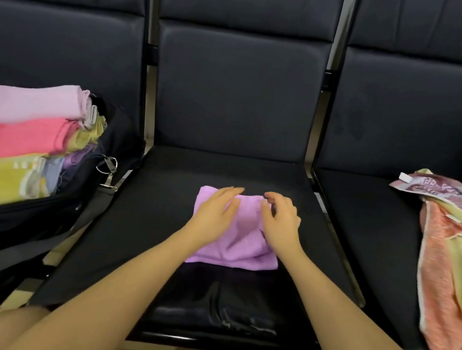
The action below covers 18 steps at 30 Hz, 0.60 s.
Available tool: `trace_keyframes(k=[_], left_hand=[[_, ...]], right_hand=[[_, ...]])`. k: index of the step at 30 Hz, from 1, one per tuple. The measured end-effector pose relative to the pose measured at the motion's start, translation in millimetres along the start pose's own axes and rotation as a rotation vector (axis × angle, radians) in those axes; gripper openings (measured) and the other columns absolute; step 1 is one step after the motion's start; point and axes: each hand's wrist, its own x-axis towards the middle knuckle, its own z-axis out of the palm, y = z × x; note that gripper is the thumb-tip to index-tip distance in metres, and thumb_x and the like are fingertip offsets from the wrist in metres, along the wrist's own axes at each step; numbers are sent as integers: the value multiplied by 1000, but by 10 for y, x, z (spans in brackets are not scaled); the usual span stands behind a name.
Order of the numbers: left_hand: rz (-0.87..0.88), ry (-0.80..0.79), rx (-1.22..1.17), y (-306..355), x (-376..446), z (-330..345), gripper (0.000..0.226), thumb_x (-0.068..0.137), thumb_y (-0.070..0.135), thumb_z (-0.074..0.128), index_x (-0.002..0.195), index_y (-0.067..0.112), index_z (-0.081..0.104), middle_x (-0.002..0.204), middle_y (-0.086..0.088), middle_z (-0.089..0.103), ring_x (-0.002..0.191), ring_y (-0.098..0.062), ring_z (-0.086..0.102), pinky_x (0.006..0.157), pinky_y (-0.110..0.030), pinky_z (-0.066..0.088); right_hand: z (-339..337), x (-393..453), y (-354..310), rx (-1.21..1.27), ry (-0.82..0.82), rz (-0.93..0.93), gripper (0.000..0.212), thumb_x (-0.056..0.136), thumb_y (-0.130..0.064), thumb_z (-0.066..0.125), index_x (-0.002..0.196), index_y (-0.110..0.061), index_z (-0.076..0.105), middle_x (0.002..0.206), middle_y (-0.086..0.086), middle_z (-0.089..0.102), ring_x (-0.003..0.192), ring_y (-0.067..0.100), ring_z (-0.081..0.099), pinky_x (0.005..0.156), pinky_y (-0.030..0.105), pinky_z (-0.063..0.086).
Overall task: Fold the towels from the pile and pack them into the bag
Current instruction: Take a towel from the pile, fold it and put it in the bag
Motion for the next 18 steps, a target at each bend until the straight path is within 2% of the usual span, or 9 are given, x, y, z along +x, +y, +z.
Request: trace_keyframes(k=[2, 4, 6, 8, 10, 14, 16, 18], left_hand=[[-97, -103, 351, -255, -151, -80, 42, 103, 30, 33, 145, 27, 37, 153, 6, 31, 138, -15, 31, 110, -35, 24], [-165, -304, 594, -474, -274, -124, 47, 103, 39, 24, 150, 34, 23, 160, 7, 10, 146, -16, 12, 115, -38, 12], [-234, -430, 662, -571, -323, -141, 51, 102, 45, 15, 152, 37, 5, 160, 10, -11, 148, -20, -6, 117, -41, -2], [-253, -444, 703, -609, -272, -127, 53, 101, 48, 12, 151, 38, -5, 157, 10, -19, 147, -21, -11, 116, -43, -9], [-253, -415, 738, -616, -190, -73, 55, 101, 48, 12, 151, 37, -7, 157, 9, -21, 147, -22, -12, 116, -45, -11], [-245, -399, 714, -606, -81, -46, 55, 101, 47, 12, 152, 35, -5, 158, 8, -19, 147, -24, -11, 116, -47, -11], [-179, -382, 695, -582, -117, -114, 54, 102, 47, 16, 153, 33, 5, 160, 4, -12, 147, -24, -8, 116, -46, -9], [-28, -361, 685, -548, -200, -190, 48, 102, 45, 25, 148, 32, 25, 158, 0, 11, 145, -23, 8, 115, -41, 1]], right_hand=[[75, -41, 2, -152, -178, -164, 32, 99, -29, 46, 129, -24, 55, 133, -3, 52, 123, 18, 46, 98, 30, 26], [123, -80, 44, -372, -401, -280, 40, 99, -42, 42, 137, -30, 48, 144, -8, 44, 133, 13, 38, 105, 30, 22], [139, -119, 132, -606, -611, -257, 53, 99, -53, 30, 149, -34, 28, 159, -10, 17, 146, 10, 15, 116, 34, 7], [141, -121, 230, -744, -693, -220, 57, 100, -55, 17, 152, -37, 4, 160, -13, -7, 147, 7, -7, 117, 39, -11], [160, -76, 275, -788, -657, -220, 57, 100, -54, 12, 152, -37, -5, 159, -13, -14, 146, 7, -13, 114, 42, -18], [222, -12, 277, -815, -571, -234, 57, 100, -55, 14, 153, -37, 2, 160, -12, -9, 147, 11, -9, 114, 46, -17], [210, -20, 265, -685, -497, -307, 62, 94, -62, 17, 149, -36, 24, 159, -11, 13, 146, 14, 9, 114, 40, -7], [159, -69, 207, -468, -459, -376, 63, 82, -70, 19, 128, -38, 47, 136, -17, 40, 127, 11, 35, 103, 28, 11]])
